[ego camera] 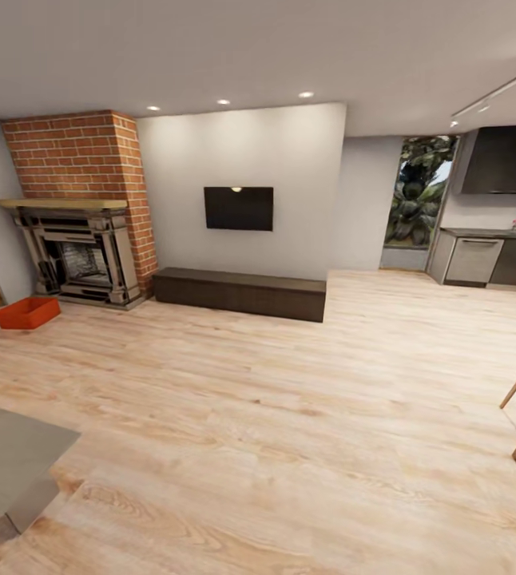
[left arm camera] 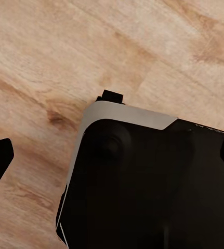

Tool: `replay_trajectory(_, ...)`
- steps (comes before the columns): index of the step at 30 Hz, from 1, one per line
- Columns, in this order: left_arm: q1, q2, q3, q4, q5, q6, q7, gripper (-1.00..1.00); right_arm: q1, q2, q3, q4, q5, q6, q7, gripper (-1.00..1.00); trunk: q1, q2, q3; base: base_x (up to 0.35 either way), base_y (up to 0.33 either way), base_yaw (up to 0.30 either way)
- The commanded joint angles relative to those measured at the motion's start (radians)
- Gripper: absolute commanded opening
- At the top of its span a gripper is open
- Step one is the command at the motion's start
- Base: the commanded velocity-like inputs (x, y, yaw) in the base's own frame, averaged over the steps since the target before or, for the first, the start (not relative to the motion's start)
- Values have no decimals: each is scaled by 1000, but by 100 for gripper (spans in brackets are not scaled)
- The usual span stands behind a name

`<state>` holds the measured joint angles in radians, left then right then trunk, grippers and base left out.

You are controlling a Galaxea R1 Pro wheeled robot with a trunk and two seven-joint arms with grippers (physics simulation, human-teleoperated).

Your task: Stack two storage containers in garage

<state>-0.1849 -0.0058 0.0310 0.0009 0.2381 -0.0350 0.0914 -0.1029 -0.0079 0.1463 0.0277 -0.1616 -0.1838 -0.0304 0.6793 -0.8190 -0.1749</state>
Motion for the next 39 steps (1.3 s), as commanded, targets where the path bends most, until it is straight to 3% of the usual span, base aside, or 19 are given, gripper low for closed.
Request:
replay_trajectory(1,-1,0,3,1,3,-2,2,100,-1,0,10,3,-10,-5,-1,100,1,-1,-1,325,0,0)
replay_trajectory(39,-1,4,3,1,3,-5,1,100,-1,2,4,3,-13,-5,-2,100,1,-1,-1,325,0,0)
